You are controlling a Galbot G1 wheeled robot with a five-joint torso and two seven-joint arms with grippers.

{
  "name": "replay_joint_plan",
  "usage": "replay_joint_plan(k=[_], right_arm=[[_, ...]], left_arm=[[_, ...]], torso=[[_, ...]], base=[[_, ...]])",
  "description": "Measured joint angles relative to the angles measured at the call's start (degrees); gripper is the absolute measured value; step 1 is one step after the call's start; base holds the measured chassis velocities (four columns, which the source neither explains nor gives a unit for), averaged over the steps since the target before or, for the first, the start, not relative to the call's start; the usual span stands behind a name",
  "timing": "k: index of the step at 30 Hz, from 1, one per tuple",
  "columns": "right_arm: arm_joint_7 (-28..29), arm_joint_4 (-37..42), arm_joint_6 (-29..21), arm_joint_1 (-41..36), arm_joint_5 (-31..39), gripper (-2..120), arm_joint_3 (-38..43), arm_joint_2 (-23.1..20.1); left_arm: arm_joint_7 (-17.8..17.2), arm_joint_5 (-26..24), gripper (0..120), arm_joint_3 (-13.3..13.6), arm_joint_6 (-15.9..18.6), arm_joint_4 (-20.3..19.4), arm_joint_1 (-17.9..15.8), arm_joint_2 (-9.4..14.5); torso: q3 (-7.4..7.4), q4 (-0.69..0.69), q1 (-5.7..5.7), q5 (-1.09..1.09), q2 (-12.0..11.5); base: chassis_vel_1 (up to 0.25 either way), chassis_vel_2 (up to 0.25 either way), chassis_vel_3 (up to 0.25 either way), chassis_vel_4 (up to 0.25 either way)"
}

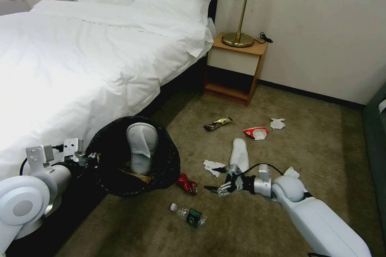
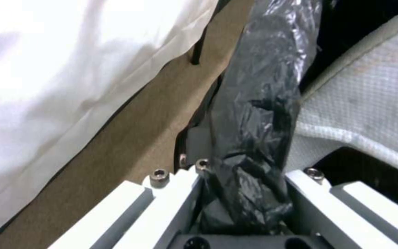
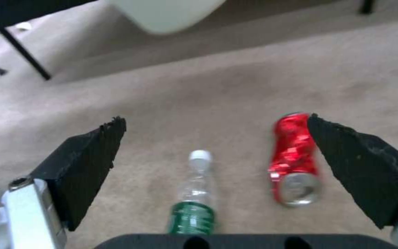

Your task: Pick up the trash bin, then pick up the garbage on the floor and place it into the trash bin.

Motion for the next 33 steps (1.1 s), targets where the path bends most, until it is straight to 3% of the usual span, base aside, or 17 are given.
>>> replay_joint_plan(k=[8, 18, 26, 33], right_arm=[[-1.71, -5.94, 0.07, 4.33, 0.18, 100, -7.08, 2.11], [5.36, -8.64, -2.17, 4.47, -0.49, 100, -11.94, 5.31], [7.18, -11.68, -3.82, 4.97, 0.50, 100, -14.18, 5.58], [13.82, -13.15, -5.11, 5.00, 1.52, 100, -16.67, 5.36]], left_arm=[[-1.05, -1.95, 0, -0.88, 0.00, -0.79, -1.32, 0.44], [-3.58, -3.64, 0, -1.29, 0.00, -1.81, -1.75, 0.57], [-6.19, -4.84, 0, 0.78, 0.00, -2.09, -3.19, 0.52], [-6.75, -4.33, 0, 2.51, 0.00, -1.88, -4.37, -0.94]], torso=[[0.00, 0.00, 0.00, -0.01, 0.00], [-0.01, 0.00, 0.00, 0.00, 0.00], [0.00, 0.00, -0.01, 0.01, 0.00], [0.00, 0.00, -0.01, 0.00, 0.00]], base=[[0.000, 0.000, 0.000, 0.000], [0.000, 0.000, 0.000, 0.000], [0.000, 0.000, 0.000, 0.000], [0.000, 0.000, 0.000, 0.000]])
